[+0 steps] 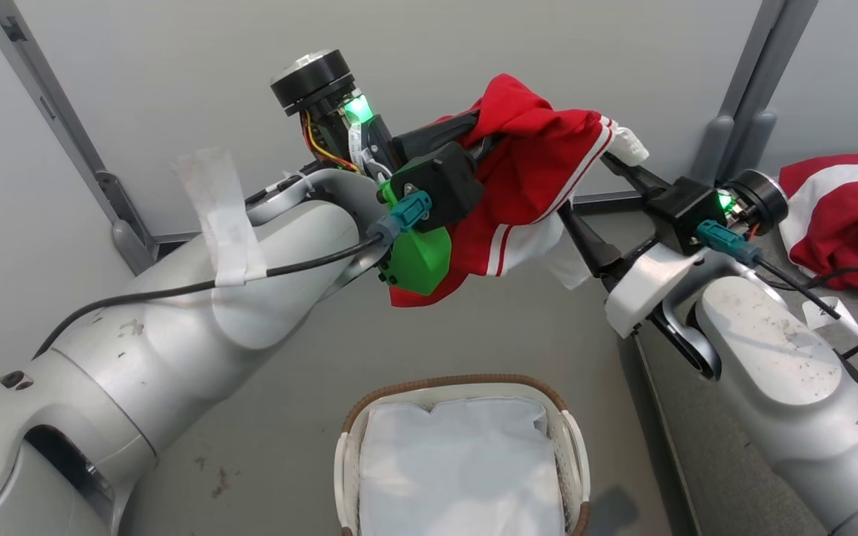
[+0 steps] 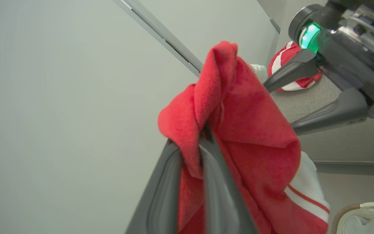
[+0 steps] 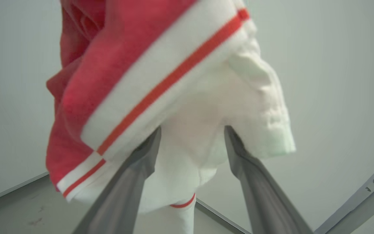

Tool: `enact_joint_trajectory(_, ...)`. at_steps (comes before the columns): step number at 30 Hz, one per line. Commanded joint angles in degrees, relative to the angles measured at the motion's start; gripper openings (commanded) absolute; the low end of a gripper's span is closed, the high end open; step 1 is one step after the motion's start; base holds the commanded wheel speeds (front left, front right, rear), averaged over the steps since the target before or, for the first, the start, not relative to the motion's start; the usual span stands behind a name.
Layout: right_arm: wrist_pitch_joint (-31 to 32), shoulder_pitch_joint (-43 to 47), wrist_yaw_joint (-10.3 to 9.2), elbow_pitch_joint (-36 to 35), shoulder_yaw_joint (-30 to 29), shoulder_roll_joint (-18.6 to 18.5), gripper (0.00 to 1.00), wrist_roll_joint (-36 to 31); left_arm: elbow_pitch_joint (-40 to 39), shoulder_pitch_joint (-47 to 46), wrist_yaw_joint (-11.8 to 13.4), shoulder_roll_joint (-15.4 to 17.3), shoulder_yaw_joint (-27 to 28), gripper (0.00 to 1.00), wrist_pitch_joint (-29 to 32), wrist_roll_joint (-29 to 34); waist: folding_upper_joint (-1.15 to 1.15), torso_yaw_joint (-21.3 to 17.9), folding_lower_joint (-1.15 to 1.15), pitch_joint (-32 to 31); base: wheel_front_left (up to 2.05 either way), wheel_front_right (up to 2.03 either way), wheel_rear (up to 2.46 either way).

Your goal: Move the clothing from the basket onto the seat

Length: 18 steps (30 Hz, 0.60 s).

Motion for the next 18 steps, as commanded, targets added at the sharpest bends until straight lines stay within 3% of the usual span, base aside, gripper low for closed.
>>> enact_joint_trajectory(1,-0.27,-0.89,-0.08,-0.36,0.94,-0.26,1.00,0.17,-0.26,1.02,0.11,-0.03,-0.01,0.00,-0.13,0.48,0.00,0.01,0.00,0.03,0.00,0.00,0.00)
enact_joint_trajectory(15,-0.27,-4.37,-0.08,-3.03,11.28,1.88,1.00,2.01,-3.73,3.05,0.12,0.23,-0.05,0.00,2.06,0.97,0.00,-0.04,0.00,0.62,0.00,0.00,0.00)
enact_joint_trajectory(17,-0.27,-4.64,-0.08,-4.04,11.91,1.93,0.51,1.53,-3.91,3.11,0.11,0.44,-0.04,0.00,2.25,0.53,0.00,-0.05,0.00,0.74,0.00,0.00,0.00)
enact_joint_trajectory(18,-0.27,-4.58,-0.08,-4.55,11.98,2.01,0.45,1.44,-3.95,3.23,0.11,0.58,-0.05,0.00,2.32,0.51,0.00,-0.06,0.00,0.79,0.00,0.00,0.00)
